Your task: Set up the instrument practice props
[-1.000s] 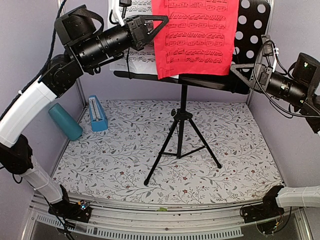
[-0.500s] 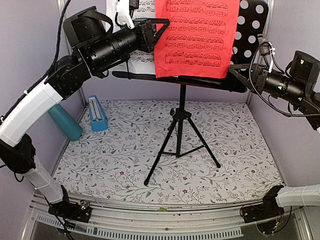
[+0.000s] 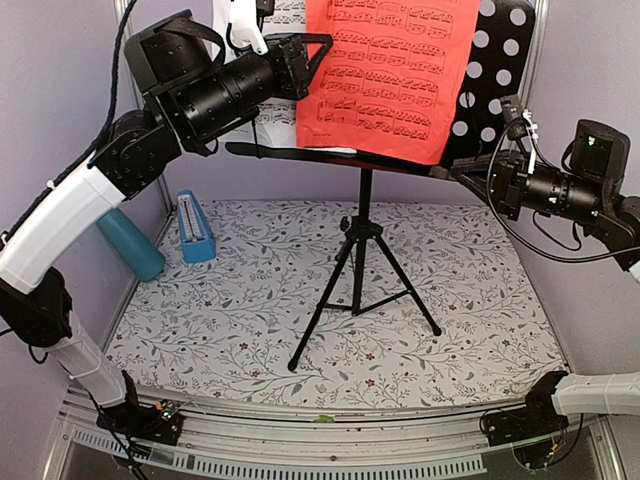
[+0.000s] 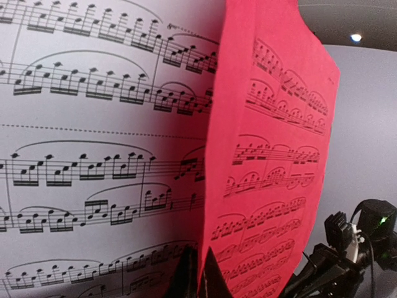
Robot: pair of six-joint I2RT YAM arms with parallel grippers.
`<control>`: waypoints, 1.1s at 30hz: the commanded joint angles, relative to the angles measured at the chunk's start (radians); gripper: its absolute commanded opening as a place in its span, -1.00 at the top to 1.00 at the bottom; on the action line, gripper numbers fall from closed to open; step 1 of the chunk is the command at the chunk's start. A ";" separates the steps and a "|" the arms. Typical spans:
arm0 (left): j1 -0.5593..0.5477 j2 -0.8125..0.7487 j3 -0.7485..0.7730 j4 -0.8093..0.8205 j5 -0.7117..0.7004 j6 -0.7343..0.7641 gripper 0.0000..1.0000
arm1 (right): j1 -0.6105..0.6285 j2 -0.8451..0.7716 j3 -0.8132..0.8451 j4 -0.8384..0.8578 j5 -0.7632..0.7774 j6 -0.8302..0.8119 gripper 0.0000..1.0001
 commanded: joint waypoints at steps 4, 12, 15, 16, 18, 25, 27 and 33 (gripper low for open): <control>-0.017 0.022 0.036 0.011 -0.033 0.009 1.00 | 0.002 -0.042 -0.028 0.035 -0.005 -0.025 0.48; -0.019 0.031 0.049 0.002 -0.027 0.007 1.00 | 0.002 -0.057 -0.013 0.104 -0.049 0.064 0.04; -0.022 0.031 0.051 0.003 -0.028 0.006 1.00 | 0.002 -0.048 0.011 0.122 -0.020 0.112 0.02; -0.021 0.031 0.051 0.002 -0.029 0.005 1.00 | 0.002 -0.038 0.031 0.119 -0.001 0.135 0.02; -0.022 0.031 0.051 0.003 -0.028 0.004 1.00 | 0.002 -0.015 0.072 0.100 0.042 0.175 0.02; -0.025 0.031 0.050 0.007 -0.030 0.004 1.00 | 0.002 0.026 0.144 0.058 0.123 0.277 0.11; -0.026 0.031 0.051 0.008 -0.030 0.004 1.00 | 0.002 0.030 0.153 0.053 0.139 0.286 0.16; -0.028 0.031 0.051 0.008 -0.031 0.004 1.00 | 0.002 0.049 0.175 0.030 0.175 0.292 0.42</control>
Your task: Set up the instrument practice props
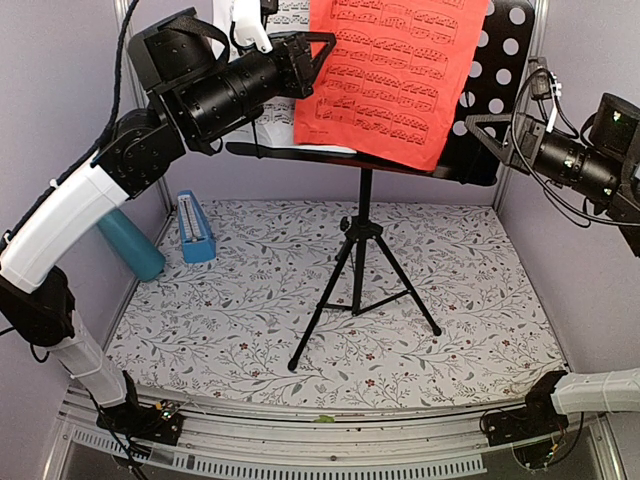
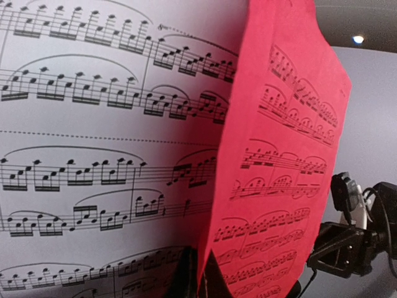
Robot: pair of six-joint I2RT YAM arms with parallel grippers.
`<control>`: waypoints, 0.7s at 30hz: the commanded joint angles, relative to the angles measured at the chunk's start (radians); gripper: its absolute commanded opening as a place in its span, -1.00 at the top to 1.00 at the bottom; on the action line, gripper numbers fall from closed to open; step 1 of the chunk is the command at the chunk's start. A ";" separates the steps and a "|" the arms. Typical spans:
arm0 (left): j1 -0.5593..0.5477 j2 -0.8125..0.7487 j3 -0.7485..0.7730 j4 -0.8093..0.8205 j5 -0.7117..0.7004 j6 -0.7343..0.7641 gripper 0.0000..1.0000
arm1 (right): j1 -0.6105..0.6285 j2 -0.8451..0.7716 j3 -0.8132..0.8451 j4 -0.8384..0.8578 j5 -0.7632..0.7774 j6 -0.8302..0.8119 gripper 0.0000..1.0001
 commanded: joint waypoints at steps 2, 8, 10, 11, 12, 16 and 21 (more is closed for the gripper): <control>-0.016 0.011 0.024 0.011 -0.011 0.003 1.00 | 0.002 0.015 0.037 -0.029 0.047 0.027 0.56; -0.018 0.014 0.023 0.015 -0.043 -0.011 1.00 | 0.002 0.021 0.048 -0.058 0.036 -0.004 1.00; -0.019 0.015 0.024 0.017 -0.062 -0.015 1.00 | 0.002 0.025 0.053 -0.082 0.043 -0.023 1.00; -0.019 0.015 0.024 0.018 -0.071 -0.015 1.00 | 0.002 0.026 0.057 -0.095 0.047 -0.034 1.00; -0.020 0.017 0.024 0.020 -0.081 -0.015 1.00 | 0.002 0.026 0.061 -0.110 0.048 -0.042 1.00; -0.020 0.019 0.024 0.020 -0.106 -0.020 1.00 | 0.002 0.018 0.067 -0.134 0.034 -0.083 1.00; -0.020 0.023 0.026 0.020 -0.119 -0.020 1.00 | 0.002 0.018 0.076 -0.171 0.015 -0.144 1.00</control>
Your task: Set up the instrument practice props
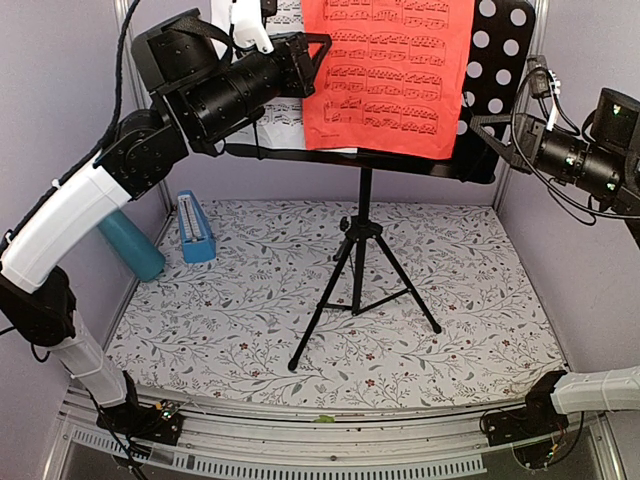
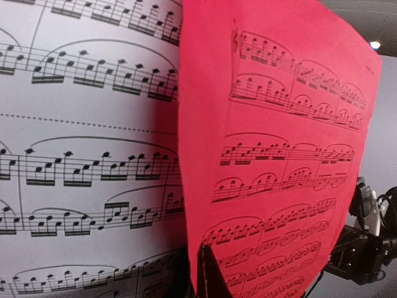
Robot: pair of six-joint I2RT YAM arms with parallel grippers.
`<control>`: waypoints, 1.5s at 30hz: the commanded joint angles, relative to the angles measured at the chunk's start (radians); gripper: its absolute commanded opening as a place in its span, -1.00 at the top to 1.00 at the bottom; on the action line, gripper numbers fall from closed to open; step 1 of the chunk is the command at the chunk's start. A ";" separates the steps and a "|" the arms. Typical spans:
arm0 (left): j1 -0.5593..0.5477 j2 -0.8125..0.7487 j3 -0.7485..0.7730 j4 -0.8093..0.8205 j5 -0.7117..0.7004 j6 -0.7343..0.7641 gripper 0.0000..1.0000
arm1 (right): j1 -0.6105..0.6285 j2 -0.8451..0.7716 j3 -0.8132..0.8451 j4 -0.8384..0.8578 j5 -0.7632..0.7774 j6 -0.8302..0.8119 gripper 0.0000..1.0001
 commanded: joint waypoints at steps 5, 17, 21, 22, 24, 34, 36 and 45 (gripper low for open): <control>-0.015 0.018 0.026 0.016 -0.041 -0.007 1.00 | 0.002 -0.006 0.009 -0.090 -0.043 -0.136 1.00; -0.016 0.021 0.027 0.008 -0.042 -0.007 1.00 | 0.002 -0.075 -0.073 -0.023 -0.021 -0.157 1.00; -0.018 0.022 0.030 0.008 -0.030 -0.004 1.00 | 0.002 -0.116 -0.133 0.077 -0.075 -0.151 1.00; -0.022 0.023 0.032 0.008 -0.029 0.002 1.00 | 0.002 -0.124 -0.153 0.104 -0.091 -0.151 1.00; -0.044 0.030 0.043 0.008 -0.036 0.030 1.00 | 0.002 -0.132 -0.179 0.152 -0.115 -0.151 1.00; -0.120 0.086 0.132 -0.015 -0.170 0.141 1.00 | 0.002 -0.181 -0.294 0.365 -0.133 -0.171 1.00; -0.123 0.094 0.148 -0.022 -0.195 0.135 1.00 | 0.002 -0.191 -0.324 0.397 -0.131 -0.171 1.00; -0.141 0.116 0.156 0.002 -0.213 0.111 1.00 | 0.002 -0.220 -0.405 0.506 -0.110 -0.163 1.00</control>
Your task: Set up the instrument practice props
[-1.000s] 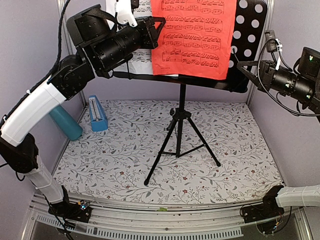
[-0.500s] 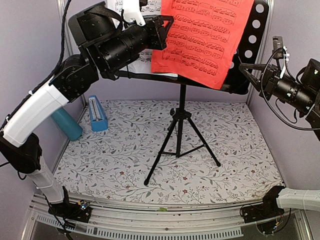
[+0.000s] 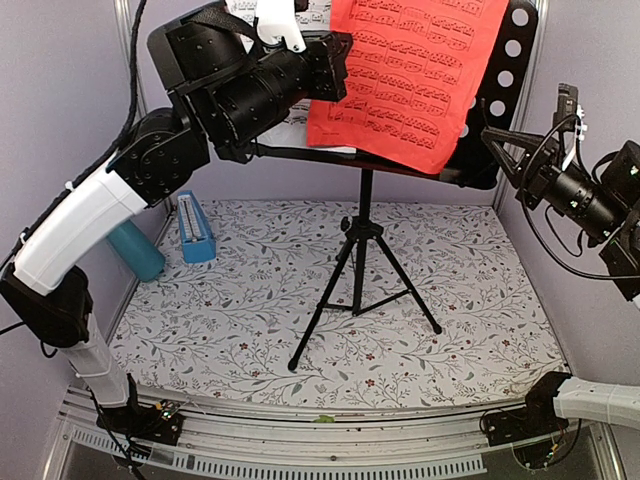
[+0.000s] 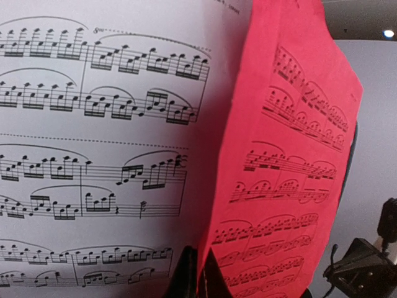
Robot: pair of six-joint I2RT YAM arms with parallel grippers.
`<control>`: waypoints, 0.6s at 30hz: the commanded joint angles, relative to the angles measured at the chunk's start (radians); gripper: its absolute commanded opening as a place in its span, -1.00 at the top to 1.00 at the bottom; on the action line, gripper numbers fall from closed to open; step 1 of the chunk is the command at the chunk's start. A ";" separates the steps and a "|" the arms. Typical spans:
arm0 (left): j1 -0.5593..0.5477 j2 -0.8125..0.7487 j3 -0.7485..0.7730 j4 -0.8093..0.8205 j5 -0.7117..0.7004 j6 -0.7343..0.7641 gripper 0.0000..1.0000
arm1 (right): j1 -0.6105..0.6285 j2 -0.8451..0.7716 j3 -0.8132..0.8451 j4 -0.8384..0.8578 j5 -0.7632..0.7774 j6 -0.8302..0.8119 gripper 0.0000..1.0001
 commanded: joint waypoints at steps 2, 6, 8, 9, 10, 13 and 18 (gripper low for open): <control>-0.020 0.018 0.019 0.028 -0.024 -0.034 1.00 | 0.003 -0.025 -0.045 0.082 -0.031 -0.004 1.00; -0.023 0.029 0.020 0.037 -0.010 -0.069 1.00 | 0.003 -0.026 -0.049 0.092 -0.028 -0.015 1.00; -0.027 0.035 0.019 0.049 -0.005 -0.075 1.00 | 0.003 -0.024 -0.047 0.096 -0.029 -0.019 1.00; -0.028 0.039 0.021 0.055 0.005 -0.072 1.00 | 0.004 -0.020 -0.043 0.095 -0.029 -0.020 1.00; -0.030 0.044 0.025 0.058 0.012 -0.069 1.00 | 0.003 -0.016 -0.038 0.093 -0.029 -0.020 1.00; -0.034 0.056 0.037 0.062 0.038 -0.067 1.00 | 0.003 -0.001 -0.021 0.082 -0.031 -0.019 1.00; -0.036 0.055 0.033 0.083 0.050 -0.062 1.00 | 0.003 0.013 -0.003 0.064 -0.006 -0.012 1.00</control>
